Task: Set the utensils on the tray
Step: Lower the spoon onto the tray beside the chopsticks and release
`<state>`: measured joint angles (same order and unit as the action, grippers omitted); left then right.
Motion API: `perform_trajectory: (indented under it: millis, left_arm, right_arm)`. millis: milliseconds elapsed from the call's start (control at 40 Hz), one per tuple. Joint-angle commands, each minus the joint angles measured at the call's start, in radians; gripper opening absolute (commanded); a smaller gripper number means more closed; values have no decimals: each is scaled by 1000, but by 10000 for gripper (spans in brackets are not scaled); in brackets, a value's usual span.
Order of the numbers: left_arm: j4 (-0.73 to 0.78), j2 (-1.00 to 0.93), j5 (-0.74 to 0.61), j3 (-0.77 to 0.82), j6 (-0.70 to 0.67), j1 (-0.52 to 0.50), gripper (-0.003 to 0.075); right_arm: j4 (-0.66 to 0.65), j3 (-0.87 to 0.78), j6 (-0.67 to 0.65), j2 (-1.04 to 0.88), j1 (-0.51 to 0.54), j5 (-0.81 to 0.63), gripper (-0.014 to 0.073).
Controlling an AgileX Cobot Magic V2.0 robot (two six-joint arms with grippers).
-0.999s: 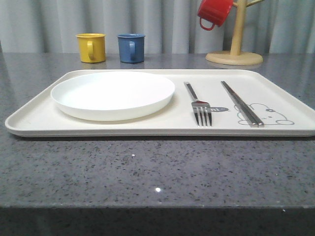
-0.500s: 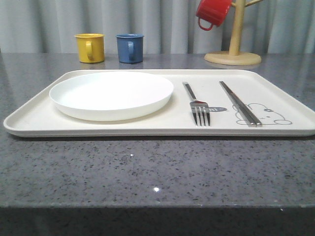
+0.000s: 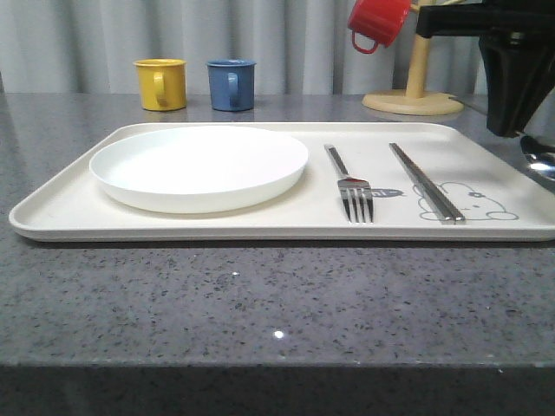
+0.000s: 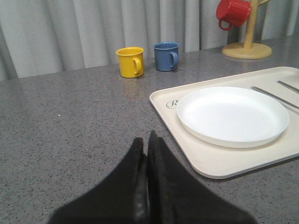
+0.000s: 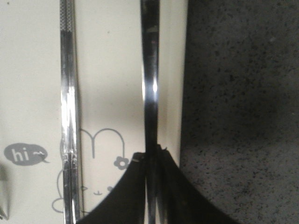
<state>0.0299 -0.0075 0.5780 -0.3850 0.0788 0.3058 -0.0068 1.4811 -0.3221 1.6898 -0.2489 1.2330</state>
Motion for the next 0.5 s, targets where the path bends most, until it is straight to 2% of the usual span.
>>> perform_trajectory:
  millis: [0, 375, 475]
  left_arm:
    - [-6, -6, -76, -25, -11, -1, -18]
    - [-6, -6, -76, -25, -11, -1, -18]
    - [-6, -6, -76, -25, -11, -1, -18]
  right_arm:
    - [14, 22, -8, -29, -1, 50, -28]
    - [31, 23, -9, 56, -1, 24, -25]
    - [33, 23, -9, 58, -1, 28, 18]
